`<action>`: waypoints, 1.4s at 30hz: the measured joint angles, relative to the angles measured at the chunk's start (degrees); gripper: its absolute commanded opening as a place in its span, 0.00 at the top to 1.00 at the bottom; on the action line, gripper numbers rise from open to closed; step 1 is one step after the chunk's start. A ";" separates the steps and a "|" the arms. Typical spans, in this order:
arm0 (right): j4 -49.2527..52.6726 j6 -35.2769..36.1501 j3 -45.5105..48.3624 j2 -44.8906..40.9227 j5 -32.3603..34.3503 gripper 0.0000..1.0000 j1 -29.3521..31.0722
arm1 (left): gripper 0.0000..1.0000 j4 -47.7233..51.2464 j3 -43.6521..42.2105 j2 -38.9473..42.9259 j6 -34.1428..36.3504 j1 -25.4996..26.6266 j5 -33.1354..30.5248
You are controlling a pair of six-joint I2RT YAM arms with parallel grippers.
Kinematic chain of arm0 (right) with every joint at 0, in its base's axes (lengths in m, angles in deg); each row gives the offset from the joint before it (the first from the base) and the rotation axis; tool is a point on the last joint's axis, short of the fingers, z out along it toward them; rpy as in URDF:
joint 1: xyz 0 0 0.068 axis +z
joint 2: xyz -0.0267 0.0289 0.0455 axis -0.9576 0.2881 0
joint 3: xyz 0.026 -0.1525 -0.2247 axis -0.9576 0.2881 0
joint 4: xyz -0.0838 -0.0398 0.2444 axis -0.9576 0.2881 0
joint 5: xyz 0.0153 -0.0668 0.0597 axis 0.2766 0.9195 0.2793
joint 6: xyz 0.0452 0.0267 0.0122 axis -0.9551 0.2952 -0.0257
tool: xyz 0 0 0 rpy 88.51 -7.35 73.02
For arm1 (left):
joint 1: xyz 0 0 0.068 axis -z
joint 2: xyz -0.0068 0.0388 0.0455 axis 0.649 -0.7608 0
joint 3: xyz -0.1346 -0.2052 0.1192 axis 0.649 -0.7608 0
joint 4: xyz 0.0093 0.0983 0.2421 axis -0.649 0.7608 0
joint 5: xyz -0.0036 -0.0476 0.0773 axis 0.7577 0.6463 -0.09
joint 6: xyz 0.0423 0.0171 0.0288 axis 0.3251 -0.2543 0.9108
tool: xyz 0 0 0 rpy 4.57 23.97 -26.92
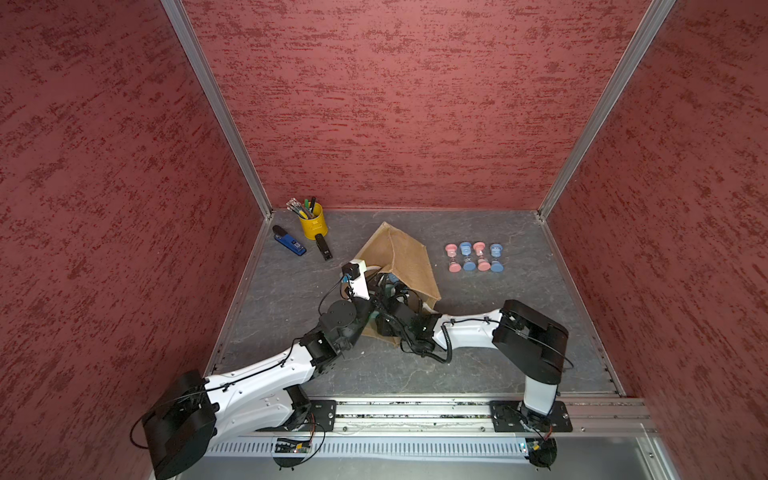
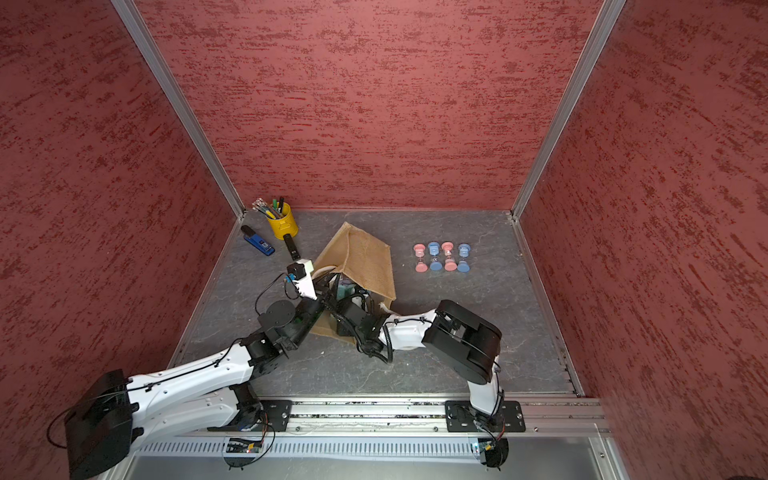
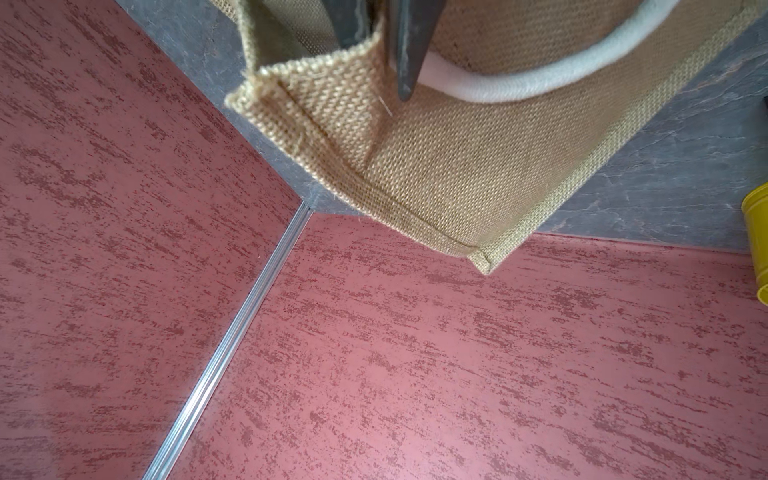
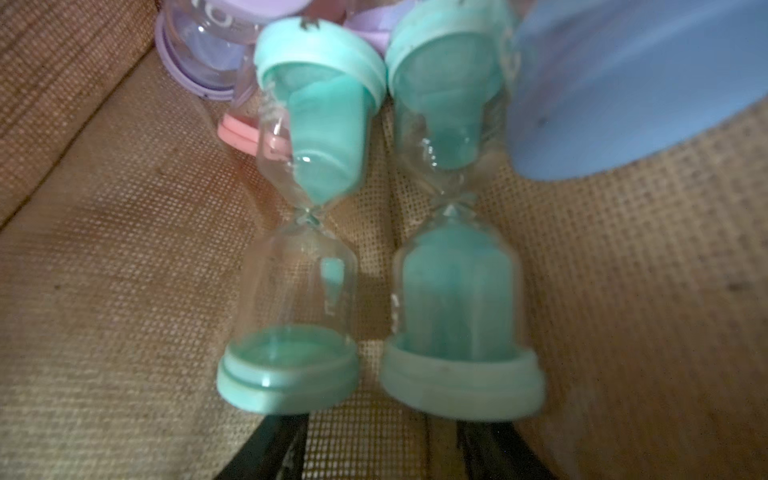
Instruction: 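Grasp a green timer inside the bag with the right gripper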
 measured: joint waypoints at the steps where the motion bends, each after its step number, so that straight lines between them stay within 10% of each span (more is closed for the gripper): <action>1: -0.57 0.00 0.17 0.07 -0.15 0.54 -0.22 | 1.00 0.17 0.00 -0.04 -0.02 0.00 -0.04; 13: -12.02 6.34 11.39 -7.19 -0.55 0.79 -2.12 | 1.00 1.46 0.00 -0.20 -0.55 0.57 -2.03; 29: -4.70 6.64 4.44 -4.87 3.21 0.43 -4.50 | 1.00 1.60 -0.02 -0.22 -0.52 0.55 0.11; 36: -6.38 9.31 0.85 1.33 2.91 0.47 -4.87 | 1.00 1.09 -0.11 -0.22 -1.07 0.55 1.18; 42: -9.05 10.82 -0.26 2.75 1.05 0.72 -5.18 | 1.00 0.90 -0.11 -0.22 -1.62 0.55 0.20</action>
